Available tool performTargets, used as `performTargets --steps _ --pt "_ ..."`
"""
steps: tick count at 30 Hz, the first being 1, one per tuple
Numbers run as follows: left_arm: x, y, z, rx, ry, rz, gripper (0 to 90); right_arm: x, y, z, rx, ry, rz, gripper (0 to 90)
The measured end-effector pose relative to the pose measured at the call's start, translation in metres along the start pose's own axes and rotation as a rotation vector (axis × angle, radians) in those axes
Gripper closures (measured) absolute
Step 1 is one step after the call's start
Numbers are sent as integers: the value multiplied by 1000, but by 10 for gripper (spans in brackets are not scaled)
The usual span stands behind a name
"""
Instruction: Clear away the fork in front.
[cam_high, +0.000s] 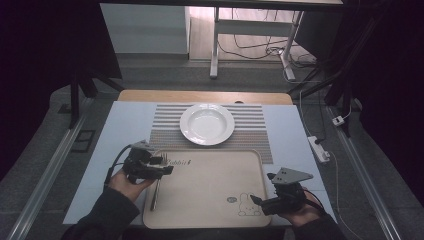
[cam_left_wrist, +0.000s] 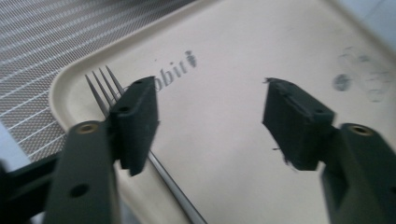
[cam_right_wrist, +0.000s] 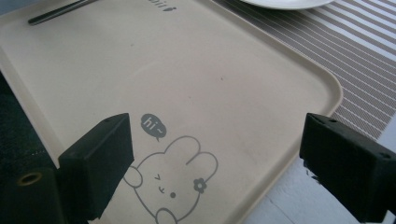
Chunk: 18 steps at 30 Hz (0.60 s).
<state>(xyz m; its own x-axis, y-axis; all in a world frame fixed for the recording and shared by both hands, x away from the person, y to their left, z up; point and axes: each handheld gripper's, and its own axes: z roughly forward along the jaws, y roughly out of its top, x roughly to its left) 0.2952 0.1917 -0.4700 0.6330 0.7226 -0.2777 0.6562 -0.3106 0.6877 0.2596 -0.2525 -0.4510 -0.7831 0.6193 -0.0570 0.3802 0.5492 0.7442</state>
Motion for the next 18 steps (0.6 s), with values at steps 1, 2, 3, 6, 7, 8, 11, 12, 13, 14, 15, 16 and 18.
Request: performTargets --steps 1,2,3,6,7,8,11,12,13,14,15,16,18 --pt "-1 -5 -8 -24 -5 -2 302 0 -1 -1 -1 -4 9 95" --pt "-1 -10 -15 -43 -19 -8 277 -1 -2 -1 0 -8 12 92" --pt "-1 -16 -22 -56 -33 -13 264 -1 -3 -2 1 -15 17 86" --pt "0 -34 -40 -108 -75 -19 183 -1 -7 -5 13 -47 31 60" --pt "0 -41 -45 -121 -88 -20 159 0 -9 -6 18 -57 40 52" --pt "1 -47 -50 -130 -97 -24 129 -1 -11 -8 23 -71 46 45" --pt "1 -65 -64 -149 -91 -28 42 -4 -19 -14 19 -97 92 29" --pt "0 -70 -69 -153 -85 -32 29 -5 -21 -16 19 -105 113 24" --pt "0 -76 -73 -158 -74 -37 11 -6 -24 -18 14 -108 132 16" --pt "0 -80 -78 -163 -56 -40 0 -7 -26 -19 12 -112 151 8" --pt "-1 -85 -82 -164 -36 -40 0 -8 -28 -21 11 -114 168 8" --pt "-1 -89 -86 -165 -13 -41 0 -9 -29 -22 3 -116 181 7" --pt "-1 -97 -93 -162 41 -40 0 -9 -30 -26 -1 -122 199 7"
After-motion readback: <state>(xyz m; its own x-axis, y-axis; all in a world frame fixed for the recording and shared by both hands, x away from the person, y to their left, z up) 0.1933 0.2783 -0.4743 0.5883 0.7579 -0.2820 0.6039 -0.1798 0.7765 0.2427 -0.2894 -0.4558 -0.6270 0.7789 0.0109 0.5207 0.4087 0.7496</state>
